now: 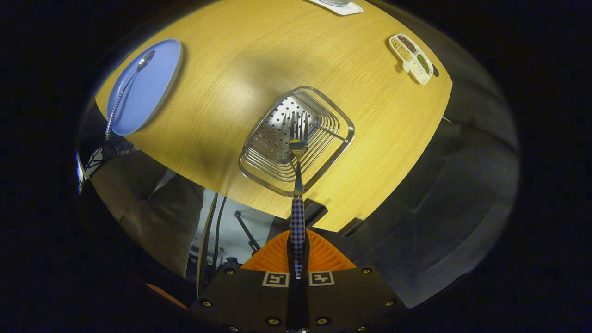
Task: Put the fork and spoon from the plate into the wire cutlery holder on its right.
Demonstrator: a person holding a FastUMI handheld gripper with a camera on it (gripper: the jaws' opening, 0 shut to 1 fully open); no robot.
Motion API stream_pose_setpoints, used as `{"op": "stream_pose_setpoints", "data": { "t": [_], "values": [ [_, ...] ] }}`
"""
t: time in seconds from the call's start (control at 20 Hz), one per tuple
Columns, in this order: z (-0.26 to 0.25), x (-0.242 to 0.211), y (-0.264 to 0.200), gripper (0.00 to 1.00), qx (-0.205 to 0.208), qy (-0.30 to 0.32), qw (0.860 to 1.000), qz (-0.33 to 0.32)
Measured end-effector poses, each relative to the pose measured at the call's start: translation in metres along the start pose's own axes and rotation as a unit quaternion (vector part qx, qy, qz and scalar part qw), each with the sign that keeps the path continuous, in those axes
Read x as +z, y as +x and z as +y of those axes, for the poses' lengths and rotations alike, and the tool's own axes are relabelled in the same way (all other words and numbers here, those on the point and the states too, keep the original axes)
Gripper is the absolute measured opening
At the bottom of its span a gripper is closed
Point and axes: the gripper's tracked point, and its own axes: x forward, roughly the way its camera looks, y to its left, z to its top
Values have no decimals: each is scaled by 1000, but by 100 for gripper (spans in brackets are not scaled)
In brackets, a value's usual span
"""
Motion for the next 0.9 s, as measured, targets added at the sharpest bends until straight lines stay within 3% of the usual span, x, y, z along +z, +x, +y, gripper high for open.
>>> {"op": "stream_pose_setpoints", "data": {
  "t": [0.1,0.15,0.3,0.5,0.75,0.8,0.9],
  "values": [
    [1,5,0,1,5,-3,1000,3],
    [2,8,4,8,8,-7,1000,5],
    [2,11,4,8,11,-1,1000,-2],
    [-3,20,-7,13,8,23,999,-40],
    [-6,22,-24,95,0,49,995,-90],
    [-4,23,-28,99,0,61,993,-102],
    [-2,22,-36,96,-5,77,989,-127]
  ]
}}
